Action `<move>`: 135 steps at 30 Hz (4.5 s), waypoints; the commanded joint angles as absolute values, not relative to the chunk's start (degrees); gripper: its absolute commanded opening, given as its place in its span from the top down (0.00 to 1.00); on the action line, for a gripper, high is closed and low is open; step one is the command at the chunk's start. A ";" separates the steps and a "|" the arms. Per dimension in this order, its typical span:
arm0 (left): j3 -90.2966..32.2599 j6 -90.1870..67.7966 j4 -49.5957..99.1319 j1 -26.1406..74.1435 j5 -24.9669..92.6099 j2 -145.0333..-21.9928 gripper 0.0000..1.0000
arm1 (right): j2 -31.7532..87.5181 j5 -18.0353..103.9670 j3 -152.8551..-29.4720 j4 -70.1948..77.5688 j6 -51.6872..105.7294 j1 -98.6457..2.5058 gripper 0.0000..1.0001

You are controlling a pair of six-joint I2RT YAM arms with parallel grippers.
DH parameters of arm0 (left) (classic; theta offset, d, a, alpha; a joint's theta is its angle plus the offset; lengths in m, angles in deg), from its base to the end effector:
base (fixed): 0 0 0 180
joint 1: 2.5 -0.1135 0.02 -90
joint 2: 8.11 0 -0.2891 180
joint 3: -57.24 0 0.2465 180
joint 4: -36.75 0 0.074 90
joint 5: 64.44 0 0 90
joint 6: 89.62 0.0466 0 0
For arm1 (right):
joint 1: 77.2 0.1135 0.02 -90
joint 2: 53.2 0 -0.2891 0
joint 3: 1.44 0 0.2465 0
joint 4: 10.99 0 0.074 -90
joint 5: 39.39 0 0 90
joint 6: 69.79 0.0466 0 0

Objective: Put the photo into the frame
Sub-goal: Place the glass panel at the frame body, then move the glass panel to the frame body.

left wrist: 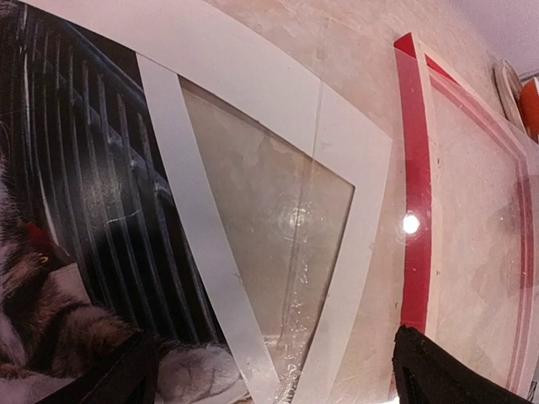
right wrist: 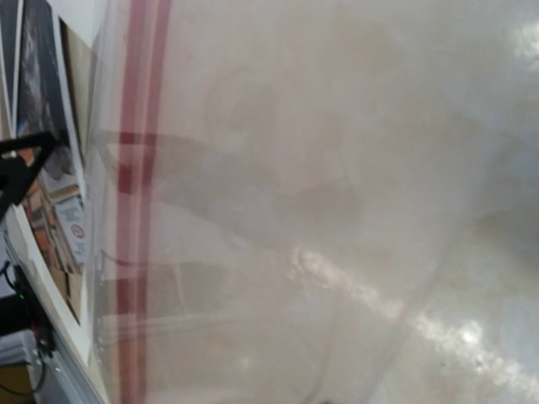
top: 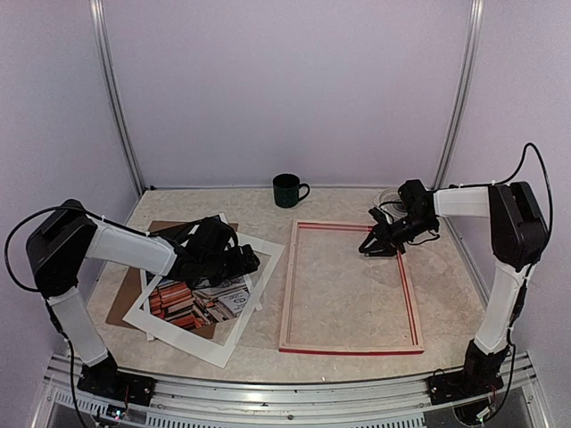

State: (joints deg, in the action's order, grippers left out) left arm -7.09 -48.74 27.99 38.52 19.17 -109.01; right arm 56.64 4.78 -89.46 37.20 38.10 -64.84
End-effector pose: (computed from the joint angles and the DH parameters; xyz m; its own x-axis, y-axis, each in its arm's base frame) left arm 0.2729 -0.2305 0.1650 -0.7997 -0.3003 -0.5200 -0.0174 0.8772 -0.4797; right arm 0.3673 0.1147 0.1938 -0.9930 0.0015 -0.1183 -0.0879 0.6596 0.7465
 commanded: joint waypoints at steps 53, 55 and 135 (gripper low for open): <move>-6.64 -49.93 31.96 41.45 22.74 -109.01 0.16 | 43.70 5.16 -52.14 -7.29 73.23 -59.01 0.45; -6.60 -49.90 32.06 41.45 22.93 -109.09 0.16 | 43.95 5.48 -51.72 -8.55 74.69 -58.31 0.44; -5.15 -49.49 35.58 41.80 27.13 -111.20 0.22 | 41.12 4.98 -61.81 14.77 49.50 -68.26 0.93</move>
